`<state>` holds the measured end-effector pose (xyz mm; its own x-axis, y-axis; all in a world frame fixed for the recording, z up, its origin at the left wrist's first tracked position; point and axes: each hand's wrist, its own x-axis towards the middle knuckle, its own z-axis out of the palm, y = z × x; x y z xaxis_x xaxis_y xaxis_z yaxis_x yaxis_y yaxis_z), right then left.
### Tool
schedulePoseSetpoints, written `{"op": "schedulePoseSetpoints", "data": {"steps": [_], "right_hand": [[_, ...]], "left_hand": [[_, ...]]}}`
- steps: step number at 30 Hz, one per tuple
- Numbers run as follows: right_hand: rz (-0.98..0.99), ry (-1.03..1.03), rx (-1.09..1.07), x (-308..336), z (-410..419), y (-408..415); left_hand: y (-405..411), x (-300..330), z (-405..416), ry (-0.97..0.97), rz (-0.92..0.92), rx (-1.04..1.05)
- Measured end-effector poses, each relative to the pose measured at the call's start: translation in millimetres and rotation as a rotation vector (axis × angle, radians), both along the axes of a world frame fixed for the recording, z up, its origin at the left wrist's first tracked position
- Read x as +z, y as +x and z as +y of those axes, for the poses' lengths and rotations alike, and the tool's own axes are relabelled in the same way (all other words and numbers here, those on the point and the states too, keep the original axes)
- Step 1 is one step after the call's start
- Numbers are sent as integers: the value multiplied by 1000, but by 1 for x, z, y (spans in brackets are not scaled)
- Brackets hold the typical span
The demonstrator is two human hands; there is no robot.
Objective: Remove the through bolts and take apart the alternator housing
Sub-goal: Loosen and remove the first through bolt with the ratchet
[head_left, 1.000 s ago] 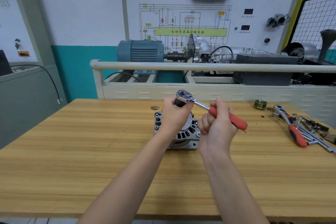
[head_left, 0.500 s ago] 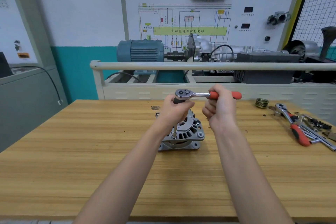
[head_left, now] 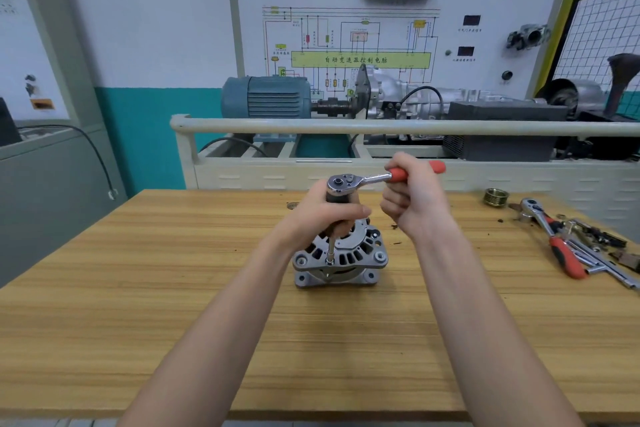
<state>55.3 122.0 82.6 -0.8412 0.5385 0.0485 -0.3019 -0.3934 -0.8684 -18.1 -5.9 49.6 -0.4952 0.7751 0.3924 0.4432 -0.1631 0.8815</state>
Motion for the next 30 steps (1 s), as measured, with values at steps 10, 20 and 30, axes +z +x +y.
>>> {"op": "schedulePoseSetpoints", "data": {"steps": [10, 20, 30], "right_hand": [[40, -87, -72, -4, -6, -3], [277, -112, -275, -34, -34, 24], [-124, 184, 255, 24, 11, -25]], "left_hand": [[9, -14, 22, 215, -96, 368], [12, -9, 20, 126, -74, 345], [3, -4, 10, 58, -144, 112]]}}
